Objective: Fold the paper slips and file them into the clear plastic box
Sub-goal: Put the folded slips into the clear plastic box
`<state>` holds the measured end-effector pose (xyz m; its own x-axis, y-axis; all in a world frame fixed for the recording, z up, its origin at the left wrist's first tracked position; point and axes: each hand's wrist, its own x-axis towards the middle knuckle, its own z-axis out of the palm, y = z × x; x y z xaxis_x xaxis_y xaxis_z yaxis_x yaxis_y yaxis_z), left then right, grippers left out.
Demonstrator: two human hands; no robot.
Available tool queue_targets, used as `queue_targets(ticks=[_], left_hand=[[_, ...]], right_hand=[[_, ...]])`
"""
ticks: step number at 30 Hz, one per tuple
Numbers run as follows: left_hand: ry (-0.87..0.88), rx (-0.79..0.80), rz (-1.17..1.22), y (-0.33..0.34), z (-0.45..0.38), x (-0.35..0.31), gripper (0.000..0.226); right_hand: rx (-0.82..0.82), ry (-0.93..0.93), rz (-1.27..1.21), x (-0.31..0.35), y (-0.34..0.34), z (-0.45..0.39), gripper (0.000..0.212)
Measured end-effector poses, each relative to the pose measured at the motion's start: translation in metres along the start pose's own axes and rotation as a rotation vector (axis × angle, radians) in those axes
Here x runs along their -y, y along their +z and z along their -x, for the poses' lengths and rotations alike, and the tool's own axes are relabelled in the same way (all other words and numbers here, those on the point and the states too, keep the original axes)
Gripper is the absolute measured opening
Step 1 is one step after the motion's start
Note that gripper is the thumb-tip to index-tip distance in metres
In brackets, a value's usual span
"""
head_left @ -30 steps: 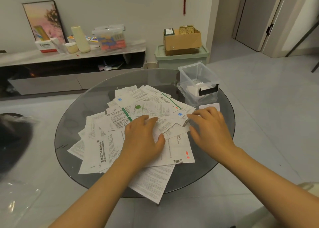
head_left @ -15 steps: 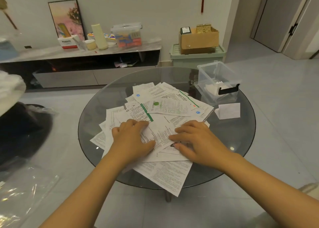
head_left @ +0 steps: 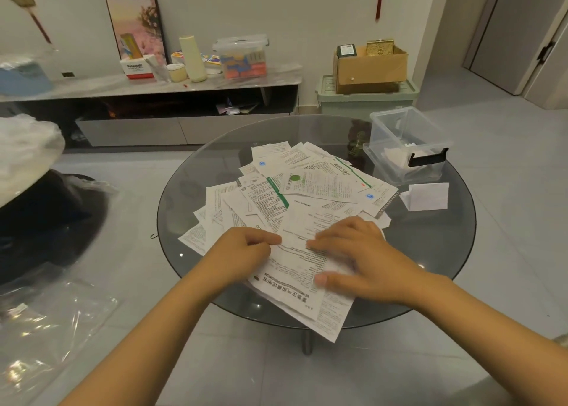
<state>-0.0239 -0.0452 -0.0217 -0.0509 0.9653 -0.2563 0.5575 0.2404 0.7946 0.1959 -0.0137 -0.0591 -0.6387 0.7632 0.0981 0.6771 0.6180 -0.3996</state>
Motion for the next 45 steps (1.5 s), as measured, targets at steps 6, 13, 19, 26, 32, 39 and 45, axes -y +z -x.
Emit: queue_targets(ticks=[6, 13, 19, 26, 32, 39, 45], left_hand=[[-0.104, 0.141, 0.244, -0.006, 0.004, 0.008, 0.043], [-0.129, 0.225, 0.51, -0.008, 0.005, 0.009, 0.033], [0.02, 0.303, 0.1, -0.013, 0.013, 0.012, 0.046], [0.154, 0.115, -0.067, 0.002, 0.008, 0.01, 0.013], [0.209, -0.279, -0.305, 0.027, -0.003, 0.019, 0.032], [0.392, -0.261, -0.397, 0.032, -0.01, 0.027, 0.05], [0.589, -0.159, -0.619, 0.035, -0.01, 0.033, 0.067]], right_hand=[[0.194, 0.008, -0.092, 0.016, -0.002, 0.018, 0.083], [-0.094, -0.071, -0.192, 0.019, -0.002, 0.012, 0.04], [-0.174, 0.14, -0.355, 0.018, -0.001, 0.011, 0.016], [-0.316, 0.343, -0.398, 0.011, 0.003, 0.002, 0.015], [-0.301, 0.379, -0.239, 0.015, 0.012, -0.007, 0.054], [-0.175, 0.317, -0.07, 0.01, 0.006, -0.006, 0.05], [-0.081, 0.228, -0.069, 0.007, 0.002, 0.001, 0.046]])
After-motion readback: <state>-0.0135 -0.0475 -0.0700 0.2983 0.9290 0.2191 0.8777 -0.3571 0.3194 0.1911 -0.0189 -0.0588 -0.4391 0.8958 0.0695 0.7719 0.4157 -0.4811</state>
